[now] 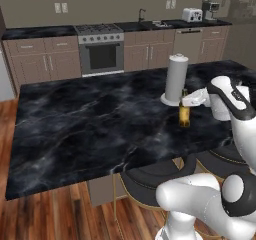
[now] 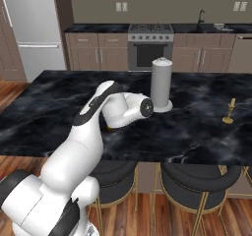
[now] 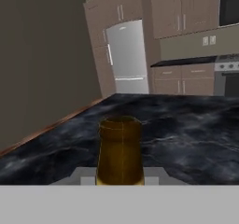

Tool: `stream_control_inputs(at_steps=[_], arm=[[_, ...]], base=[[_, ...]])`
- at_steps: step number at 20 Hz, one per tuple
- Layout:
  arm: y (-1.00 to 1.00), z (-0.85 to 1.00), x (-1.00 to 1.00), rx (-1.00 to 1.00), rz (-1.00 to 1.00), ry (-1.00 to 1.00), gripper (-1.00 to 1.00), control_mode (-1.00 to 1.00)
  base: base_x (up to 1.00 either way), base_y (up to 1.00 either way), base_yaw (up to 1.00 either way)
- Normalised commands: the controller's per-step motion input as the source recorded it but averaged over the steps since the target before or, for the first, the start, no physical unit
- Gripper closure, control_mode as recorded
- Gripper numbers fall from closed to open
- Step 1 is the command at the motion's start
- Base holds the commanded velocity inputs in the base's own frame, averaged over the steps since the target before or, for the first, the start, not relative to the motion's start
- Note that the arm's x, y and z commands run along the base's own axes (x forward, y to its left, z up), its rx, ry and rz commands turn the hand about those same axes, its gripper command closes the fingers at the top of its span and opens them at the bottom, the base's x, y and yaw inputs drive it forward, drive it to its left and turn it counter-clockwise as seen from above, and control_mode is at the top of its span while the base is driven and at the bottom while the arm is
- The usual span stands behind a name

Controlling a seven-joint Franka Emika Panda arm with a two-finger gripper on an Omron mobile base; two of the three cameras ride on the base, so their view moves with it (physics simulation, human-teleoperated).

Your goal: Get the candle and the beer from the cabinet and move them to the dining counter.

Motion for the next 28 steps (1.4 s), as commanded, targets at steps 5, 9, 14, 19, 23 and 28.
stream_control_inputs(at_steps=[5,9,14,19,23,28], arm=[[0.00,-0.19,0.22,0.11,0.00,-0.03,1.00,-1.00],[-0.02,0.00,0.22,0.00,0.00,-0.09,1.00,-1.00],[0.00,0.00,0.16,0.00,0.00,-0.16,1.00,-1.00],[0.00,-0.03,0.03,-0.01,0.00,-0.15,1.00,-1.00],[0.00,0.00,0.01,0.00,0.00,0.00,1.00,-1.00],[0.00,0.00,0.07,-0.01,0.00,0.05,1.00,-1.00]], base=[[0.00,0.00,0.00],[0.00,0.00,0.00],[0.00,0.00,0.00],[0.00,0.00,0.00],[0.00,0.00,0.00],[0.00,0.00,0.00]])
